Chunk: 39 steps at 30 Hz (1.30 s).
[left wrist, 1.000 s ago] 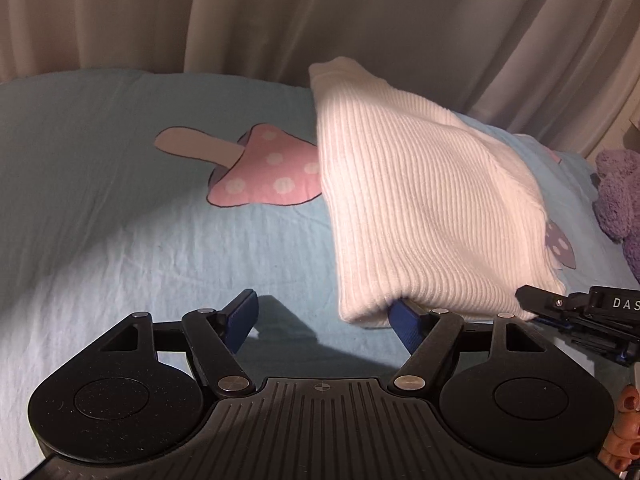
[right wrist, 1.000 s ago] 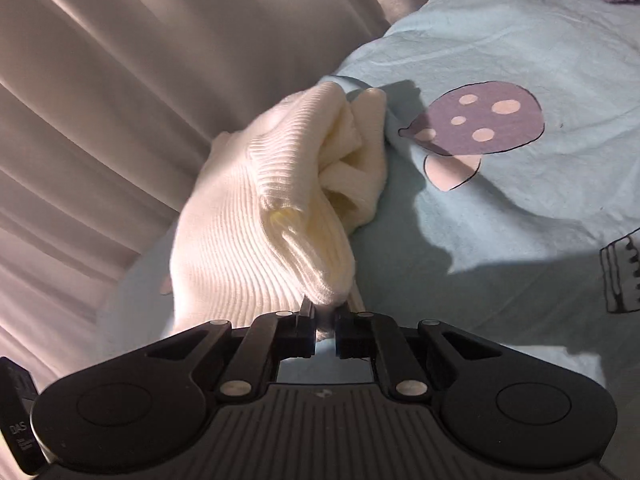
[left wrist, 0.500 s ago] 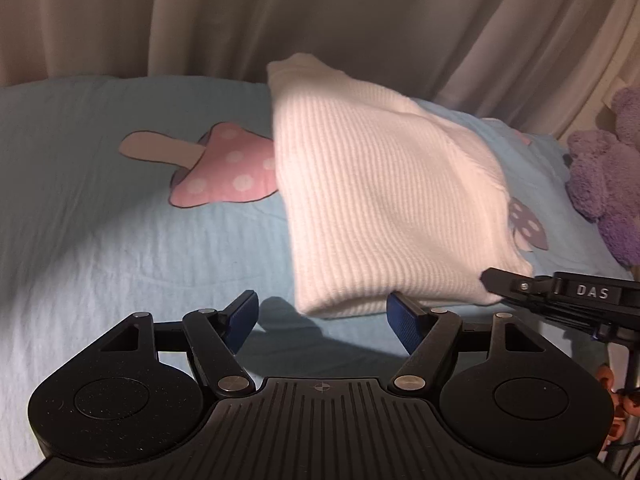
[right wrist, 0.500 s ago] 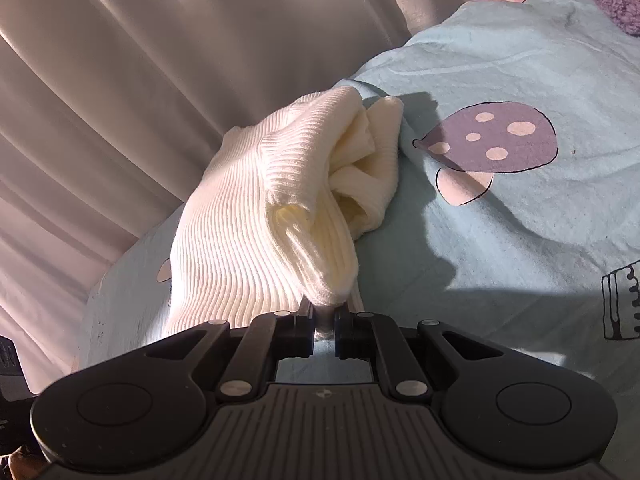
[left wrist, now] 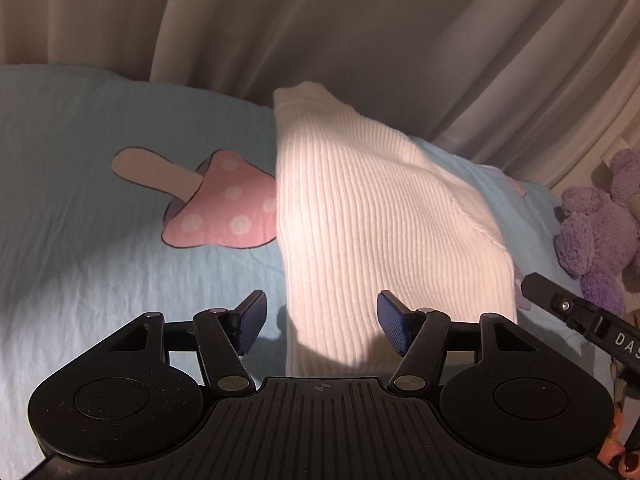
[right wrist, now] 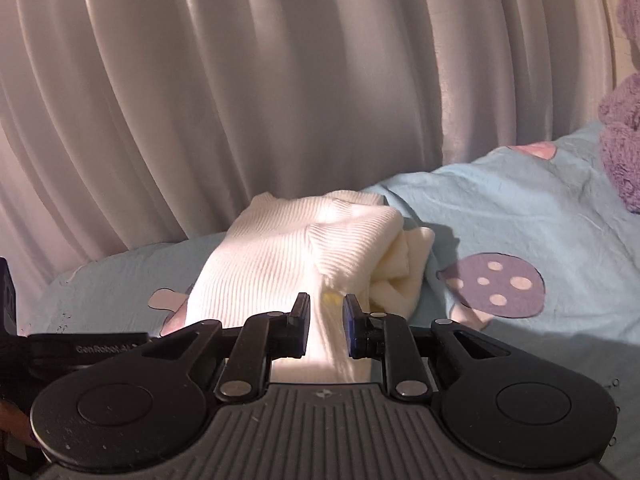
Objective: Fold small clothes
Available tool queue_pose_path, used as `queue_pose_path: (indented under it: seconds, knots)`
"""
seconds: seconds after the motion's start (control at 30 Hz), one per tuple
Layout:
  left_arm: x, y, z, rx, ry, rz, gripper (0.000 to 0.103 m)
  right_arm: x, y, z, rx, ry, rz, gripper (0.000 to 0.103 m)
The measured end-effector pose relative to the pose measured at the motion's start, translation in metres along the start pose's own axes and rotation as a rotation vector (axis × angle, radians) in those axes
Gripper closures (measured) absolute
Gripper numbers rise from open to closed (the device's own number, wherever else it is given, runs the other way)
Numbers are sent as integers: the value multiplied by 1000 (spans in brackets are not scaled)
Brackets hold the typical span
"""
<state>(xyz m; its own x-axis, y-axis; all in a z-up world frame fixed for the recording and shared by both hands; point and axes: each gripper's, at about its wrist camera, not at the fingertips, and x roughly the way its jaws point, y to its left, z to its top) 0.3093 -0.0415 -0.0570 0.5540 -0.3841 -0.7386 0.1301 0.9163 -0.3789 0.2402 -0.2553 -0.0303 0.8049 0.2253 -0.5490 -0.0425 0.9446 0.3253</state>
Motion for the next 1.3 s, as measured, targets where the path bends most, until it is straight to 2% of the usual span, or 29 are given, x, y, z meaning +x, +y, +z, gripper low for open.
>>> queue_pose_path:
  seconds: [0.1, 0.2, 0.37, 0.47, 0.53, 0.57, 0.6, 0.63, 0.67, 0.77, 0.87, 0.9, 1.07, 1.2, 1.3]
  knots:
    - [10, 3, -6, -37, 48, -15, 40, 22, 9, -6, -24, 47, 66, 85]
    - [11, 5, -7, -26, 44, -25, 40, 49, 13, -21, -31, 180, 5, 87]
    - [10, 2, -11, 27, 40, -25, 40, 45, 14, -33, -138, 161, 22, 88]
    - [10, 1, -13, 67, 76, -101, 41, 40, 12, -31, -187, 190, 42, 88]
    - [4, 0, -14, 146, 87, -156, 40, 34, -1, -21, -106, 233, 94, 84]
    - [0, 3, -12, 168, 87, -186, 40, 28, -17, -13, -12, 237, 145, 72]
    - [-5, 9, -7, 150, 86, -224, 38, 24, -33, -7, 78, 215, 187, 66]
    - [-6, 17, 0, 105, 85, -252, 36, 21, -49, -1, 157, 187, 210, 50]
    - [-7, 26, 8, 44, 77, -273, 32, 21, -65, 5, 233, 159, 208, 41]
    - [-1, 39, 33, -73, 21, -274, 29, 38, -105, 20, 390, 134, 186, 41]
    - [19, 42, 54, -119, 18, -278, 27, 69, -135, 24, 554, 180, 262, 41]
    - [28, 43, 60, -142, 29, -276, 24, 78, -139, 24, 585, 193, 262, 41]
    - [58, 51, 77, -205, 61, -267, 25, 103, -149, 21, 643, 234, 289, 40]
    - [80, 63, 80, -325, 96, -309, 29, 117, -150, 24, 667, 249, 339, 39]
    - [87, 63, 78, -356, 85, -340, 29, 132, -141, 31, 660, 270, 362, 38]
